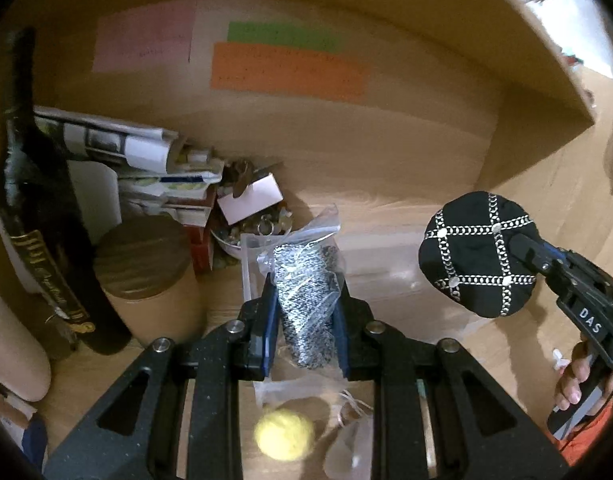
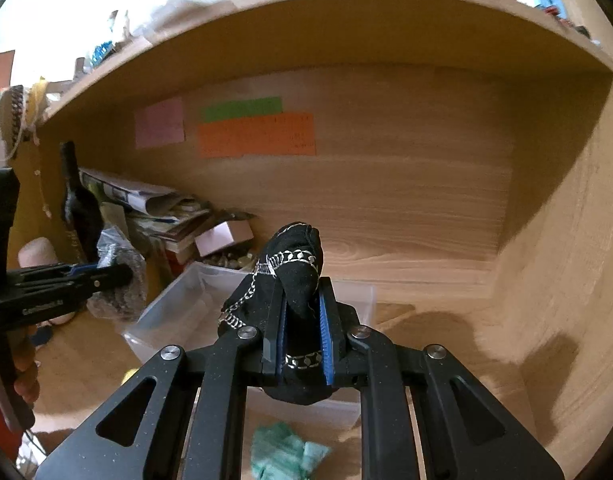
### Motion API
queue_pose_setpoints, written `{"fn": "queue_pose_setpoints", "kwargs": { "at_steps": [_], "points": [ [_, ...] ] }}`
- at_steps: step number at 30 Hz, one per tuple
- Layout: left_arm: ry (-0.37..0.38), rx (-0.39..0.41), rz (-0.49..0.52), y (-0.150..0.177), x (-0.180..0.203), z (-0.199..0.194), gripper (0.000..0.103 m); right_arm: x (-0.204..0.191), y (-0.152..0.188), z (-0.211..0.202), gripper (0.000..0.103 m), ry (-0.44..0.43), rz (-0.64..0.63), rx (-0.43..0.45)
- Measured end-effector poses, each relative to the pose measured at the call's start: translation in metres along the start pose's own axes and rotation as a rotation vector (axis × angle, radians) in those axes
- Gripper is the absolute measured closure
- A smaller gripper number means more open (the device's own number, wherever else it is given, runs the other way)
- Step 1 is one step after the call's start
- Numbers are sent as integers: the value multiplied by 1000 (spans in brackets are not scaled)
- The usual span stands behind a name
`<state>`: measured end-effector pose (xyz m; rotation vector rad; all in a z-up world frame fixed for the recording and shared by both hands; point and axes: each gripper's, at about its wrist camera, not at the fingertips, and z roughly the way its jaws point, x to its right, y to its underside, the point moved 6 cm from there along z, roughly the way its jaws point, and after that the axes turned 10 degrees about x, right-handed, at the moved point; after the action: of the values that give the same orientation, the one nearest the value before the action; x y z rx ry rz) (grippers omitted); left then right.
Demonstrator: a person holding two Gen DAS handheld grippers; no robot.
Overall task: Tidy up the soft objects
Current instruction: 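Drop the black cap and foil bag into the clear box, opening both tools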
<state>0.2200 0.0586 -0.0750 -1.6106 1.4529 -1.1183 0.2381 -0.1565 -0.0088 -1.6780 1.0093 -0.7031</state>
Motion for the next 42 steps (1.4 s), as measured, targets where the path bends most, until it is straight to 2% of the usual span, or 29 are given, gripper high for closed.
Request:
{"fn": "queue_pose_setpoints", "kwargs": {
  "at_steps": [6,16,24,28,33,37,39,42],
  "points": [
    [-19,-68,17,13,-2,31,79,2,12,28,90,19,-4,-62],
    [-14,-160,70,35,7,67,79,1,50,72,90,-8,13,-207],
    [-8,-220,99,50,12,82,79,-10,71,85,90,-35,-24,-286],
    [-3,-229,104,48,15,79,74,-11,74,83,88,-44,-38,-303],
    [-5,-213,115,43,16,77,60,-10,71,80,71,-39,-42,-303],
    [4,-185,121,35,19,67,57,-9,62,73,61,-34,-50,-266],
    [10,-163,122,29,22,58,53,-9,53,65,52,-25,-58,-233],
    [12,-122,122,20,24,42,46,-9,41,53,50,-24,-58,-188]
  ]
}}
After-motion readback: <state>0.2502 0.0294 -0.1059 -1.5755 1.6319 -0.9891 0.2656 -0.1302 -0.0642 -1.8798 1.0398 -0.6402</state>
